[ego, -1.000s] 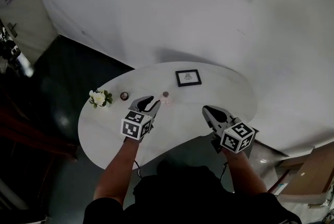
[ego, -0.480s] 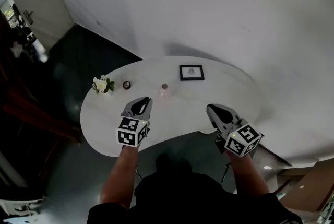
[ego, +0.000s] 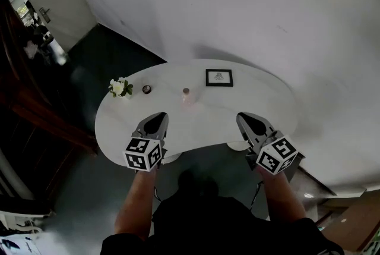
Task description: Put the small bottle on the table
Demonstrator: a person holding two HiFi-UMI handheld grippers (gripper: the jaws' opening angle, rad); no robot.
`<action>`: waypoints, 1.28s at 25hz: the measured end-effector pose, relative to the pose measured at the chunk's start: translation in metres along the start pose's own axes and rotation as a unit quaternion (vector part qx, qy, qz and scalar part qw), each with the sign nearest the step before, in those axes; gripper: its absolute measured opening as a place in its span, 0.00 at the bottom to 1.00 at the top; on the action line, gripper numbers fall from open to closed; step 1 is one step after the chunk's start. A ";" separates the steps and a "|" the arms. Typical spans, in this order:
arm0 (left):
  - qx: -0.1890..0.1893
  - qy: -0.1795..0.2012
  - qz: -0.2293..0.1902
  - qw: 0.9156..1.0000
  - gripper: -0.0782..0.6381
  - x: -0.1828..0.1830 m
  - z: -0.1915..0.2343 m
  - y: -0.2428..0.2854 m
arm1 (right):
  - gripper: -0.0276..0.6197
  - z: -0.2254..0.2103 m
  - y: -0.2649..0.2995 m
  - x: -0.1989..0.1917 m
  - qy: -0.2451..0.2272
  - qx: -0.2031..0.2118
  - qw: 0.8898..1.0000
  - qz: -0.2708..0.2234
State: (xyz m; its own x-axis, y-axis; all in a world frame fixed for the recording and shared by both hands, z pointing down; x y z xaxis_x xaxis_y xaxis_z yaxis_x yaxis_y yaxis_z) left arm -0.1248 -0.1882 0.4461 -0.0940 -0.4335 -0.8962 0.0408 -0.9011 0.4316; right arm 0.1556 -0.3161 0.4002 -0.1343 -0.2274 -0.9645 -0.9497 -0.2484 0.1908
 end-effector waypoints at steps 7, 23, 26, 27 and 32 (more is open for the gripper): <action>0.013 -0.004 -0.006 1.000 0.15 0.001 -0.011 -0.010 | 0.06 -0.003 -0.009 0.005 -0.010 0.010 1.000 -0.002; 0.005 0.000 -0.018 1.000 0.15 0.004 0.043 -0.021 | 0.06 0.028 0.038 0.015 -0.013 -0.004 1.000 0.002; 0.005 -0.001 -0.025 1.000 0.15 0.008 0.055 -0.024 | 0.06 0.034 0.050 0.017 -0.012 -0.004 1.000 0.004; 0.005 -0.001 -0.026 1.000 0.15 0.009 0.058 -0.025 | 0.06 0.036 0.053 0.017 -0.012 -0.004 1.000 0.004; 0.007 0.002 -0.032 0.999 0.15 0.008 0.075 -0.033 | 0.06 0.048 0.068 0.018 -0.015 -0.003 1.000 0.005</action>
Point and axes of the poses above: the fingertips, and each gripper's own axes: y forward along the fingers, z to its left, x out of its top, the point moved 7 cm from there along -y, backward along the fingers, and after that the axes turned 9 degrees about z, right-handed, at the moved point
